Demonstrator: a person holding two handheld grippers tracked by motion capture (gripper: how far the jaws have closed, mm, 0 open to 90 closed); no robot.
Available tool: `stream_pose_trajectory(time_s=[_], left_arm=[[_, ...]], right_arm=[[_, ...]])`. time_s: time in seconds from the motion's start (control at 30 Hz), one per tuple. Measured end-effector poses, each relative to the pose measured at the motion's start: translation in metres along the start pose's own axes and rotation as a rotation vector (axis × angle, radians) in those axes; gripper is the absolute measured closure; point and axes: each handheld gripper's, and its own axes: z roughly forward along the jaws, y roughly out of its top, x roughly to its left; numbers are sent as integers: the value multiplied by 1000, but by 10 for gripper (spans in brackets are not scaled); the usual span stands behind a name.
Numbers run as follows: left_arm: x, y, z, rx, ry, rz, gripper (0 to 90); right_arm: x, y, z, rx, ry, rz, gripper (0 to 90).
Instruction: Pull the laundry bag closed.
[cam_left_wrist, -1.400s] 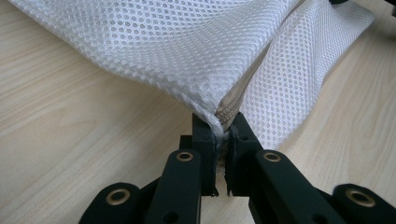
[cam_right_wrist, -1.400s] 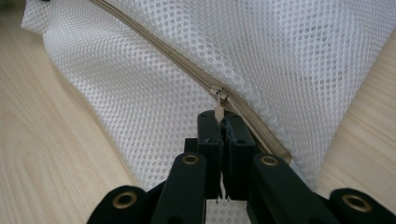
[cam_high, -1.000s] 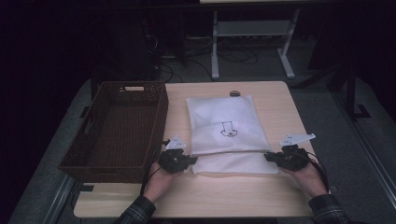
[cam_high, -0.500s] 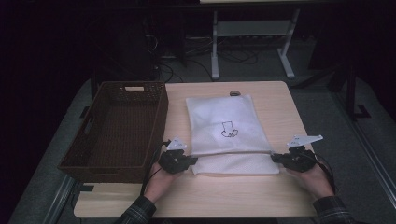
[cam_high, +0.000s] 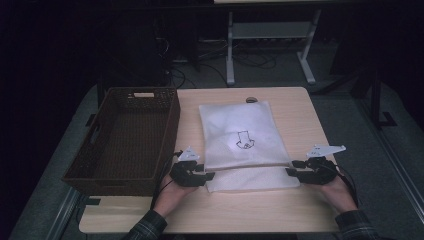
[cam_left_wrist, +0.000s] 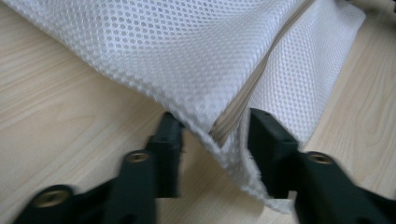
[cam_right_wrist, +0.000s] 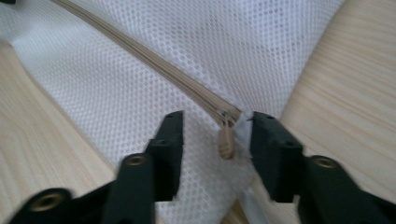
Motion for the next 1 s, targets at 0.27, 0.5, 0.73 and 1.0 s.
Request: stream_pose_trajectory(time_s=[0.27, 0.5, 0.73, 1.0], left_arm=[[-4, 1, 7, 5, 76, 25, 136], [-4, 1, 6, -4, 115, 19, 134], [-7, -1, -1, -10, 92, 25, 134], [-19, -10, -15, 10, 63, 45, 134]], right_arm=[[4, 3, 7, -64, -3, 20, 129], [8, 6, 10, -96, -81, 46, 137], [14, 8, 7, -95, -77, 25, 137], [23, 4, 3, -92, -83, 16, 137]])
